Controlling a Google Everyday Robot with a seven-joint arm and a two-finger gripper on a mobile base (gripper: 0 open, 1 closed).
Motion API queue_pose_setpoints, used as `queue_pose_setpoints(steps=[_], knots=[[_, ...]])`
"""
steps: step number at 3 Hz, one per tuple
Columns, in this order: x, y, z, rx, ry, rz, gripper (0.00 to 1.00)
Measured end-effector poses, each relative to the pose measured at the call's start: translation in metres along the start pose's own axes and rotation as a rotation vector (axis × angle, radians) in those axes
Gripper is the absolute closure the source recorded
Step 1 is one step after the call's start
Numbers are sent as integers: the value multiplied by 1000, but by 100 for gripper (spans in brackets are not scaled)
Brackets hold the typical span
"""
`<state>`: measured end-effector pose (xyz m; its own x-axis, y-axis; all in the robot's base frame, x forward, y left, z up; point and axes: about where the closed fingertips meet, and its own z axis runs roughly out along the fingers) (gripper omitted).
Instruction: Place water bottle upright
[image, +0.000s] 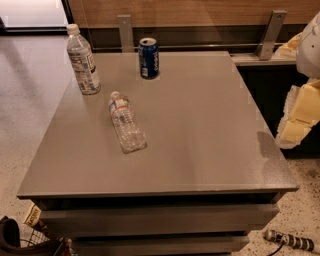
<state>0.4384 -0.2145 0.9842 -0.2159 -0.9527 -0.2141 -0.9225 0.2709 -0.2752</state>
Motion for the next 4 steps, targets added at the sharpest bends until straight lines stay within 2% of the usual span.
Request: queue_pose_setpoints(steps=[1,3,4], knots=[[-1,-2,-1,7,-3,9,0],[-60,-43,26,-79,-105,223,0],[-85,-60,46,-115,-79,338,0]])
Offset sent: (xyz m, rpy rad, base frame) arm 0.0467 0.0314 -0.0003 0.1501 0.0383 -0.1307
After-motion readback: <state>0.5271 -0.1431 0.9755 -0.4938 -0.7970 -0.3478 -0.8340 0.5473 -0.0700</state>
